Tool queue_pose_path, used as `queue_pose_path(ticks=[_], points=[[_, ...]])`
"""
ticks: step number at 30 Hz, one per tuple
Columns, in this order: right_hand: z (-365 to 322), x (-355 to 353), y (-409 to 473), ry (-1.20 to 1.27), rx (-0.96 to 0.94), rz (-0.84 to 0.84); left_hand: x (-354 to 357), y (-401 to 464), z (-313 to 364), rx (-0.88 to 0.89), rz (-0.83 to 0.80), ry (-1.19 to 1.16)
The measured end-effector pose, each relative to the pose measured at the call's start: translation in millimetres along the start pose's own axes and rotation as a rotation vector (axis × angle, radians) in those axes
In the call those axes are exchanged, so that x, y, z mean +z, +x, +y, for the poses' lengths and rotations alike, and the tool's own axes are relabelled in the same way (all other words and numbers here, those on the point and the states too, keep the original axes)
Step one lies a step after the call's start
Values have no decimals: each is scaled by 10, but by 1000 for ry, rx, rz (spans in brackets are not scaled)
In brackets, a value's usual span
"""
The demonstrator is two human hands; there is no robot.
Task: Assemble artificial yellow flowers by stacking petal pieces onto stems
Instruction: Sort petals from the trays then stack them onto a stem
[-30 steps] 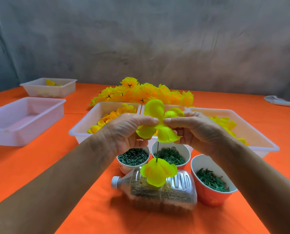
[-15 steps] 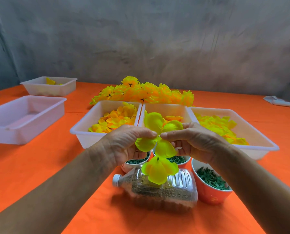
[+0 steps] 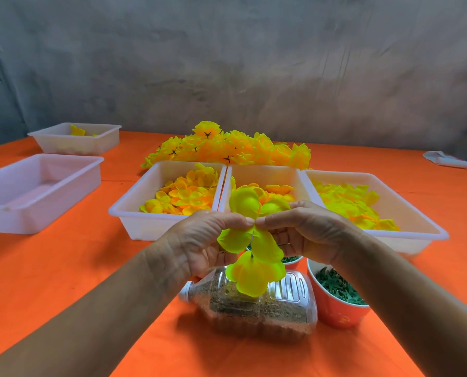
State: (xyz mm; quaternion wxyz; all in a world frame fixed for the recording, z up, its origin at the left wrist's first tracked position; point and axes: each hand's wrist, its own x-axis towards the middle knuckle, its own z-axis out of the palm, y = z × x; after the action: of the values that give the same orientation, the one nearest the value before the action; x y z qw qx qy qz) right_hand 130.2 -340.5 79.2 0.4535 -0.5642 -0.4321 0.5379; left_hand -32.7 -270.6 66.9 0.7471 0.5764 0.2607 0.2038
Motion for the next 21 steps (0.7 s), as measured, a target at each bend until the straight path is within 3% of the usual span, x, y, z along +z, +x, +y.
queue_pose_path(ticks=[17,21], points=[[31,-23,41,30,94,-28,-114,95,-144,-103,-41,-25],[50,-18,58,28,118,-30,-42,108,-177,-162,86,-43]])
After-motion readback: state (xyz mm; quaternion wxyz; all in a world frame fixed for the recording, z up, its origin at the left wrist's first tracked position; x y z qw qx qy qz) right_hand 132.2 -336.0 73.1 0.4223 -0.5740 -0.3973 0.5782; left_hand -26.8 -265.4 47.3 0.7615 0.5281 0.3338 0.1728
